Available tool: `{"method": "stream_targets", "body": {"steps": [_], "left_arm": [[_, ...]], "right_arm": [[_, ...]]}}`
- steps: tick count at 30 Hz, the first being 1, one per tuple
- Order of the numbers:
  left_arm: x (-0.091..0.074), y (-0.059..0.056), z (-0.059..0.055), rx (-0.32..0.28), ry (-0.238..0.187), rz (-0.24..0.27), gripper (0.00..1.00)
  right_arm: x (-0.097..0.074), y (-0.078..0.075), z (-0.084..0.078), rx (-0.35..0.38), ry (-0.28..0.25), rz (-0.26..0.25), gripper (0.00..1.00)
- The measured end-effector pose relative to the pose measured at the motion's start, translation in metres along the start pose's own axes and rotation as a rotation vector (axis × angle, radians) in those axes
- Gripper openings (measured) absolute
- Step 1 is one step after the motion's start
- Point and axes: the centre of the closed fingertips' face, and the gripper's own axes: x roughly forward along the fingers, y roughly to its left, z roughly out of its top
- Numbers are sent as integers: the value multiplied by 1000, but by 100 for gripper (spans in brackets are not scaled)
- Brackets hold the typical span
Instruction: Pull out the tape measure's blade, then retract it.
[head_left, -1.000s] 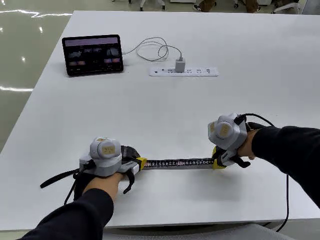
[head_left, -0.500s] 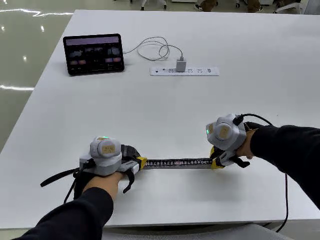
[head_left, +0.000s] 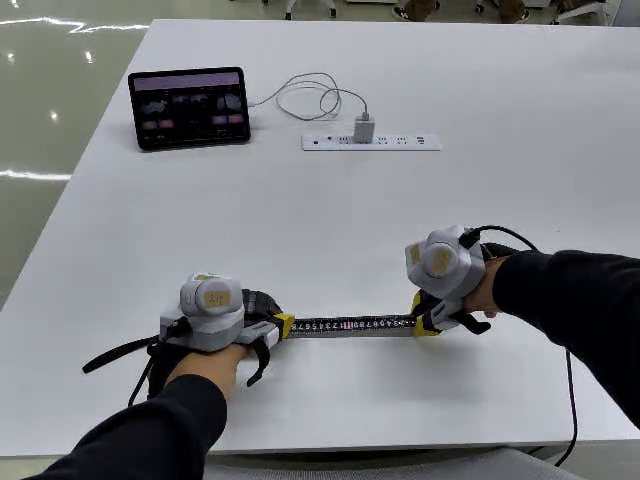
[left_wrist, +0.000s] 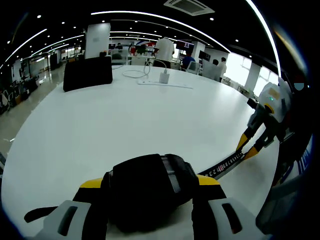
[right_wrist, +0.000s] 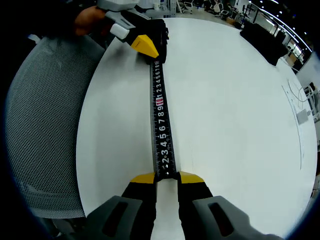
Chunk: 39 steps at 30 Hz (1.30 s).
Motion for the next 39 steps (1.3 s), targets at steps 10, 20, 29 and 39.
{"method": "stream_targets", "body": {"steps": [10,20,29,39], "left_arm": [[0,0,0,1,1,0,65],[1,0,-1,-1,3,-1,65],[1,-1,-1,1,4,-2,65],[0,-1,0,1,4,-3,65]], "right_arm": [[3,1,7,-17,-8,0,11],[4,2,11,-43,-9,3,11],[7,3,18,-45,-18,-3,11],[9,5,24,-37,-25,-8,11]]}}
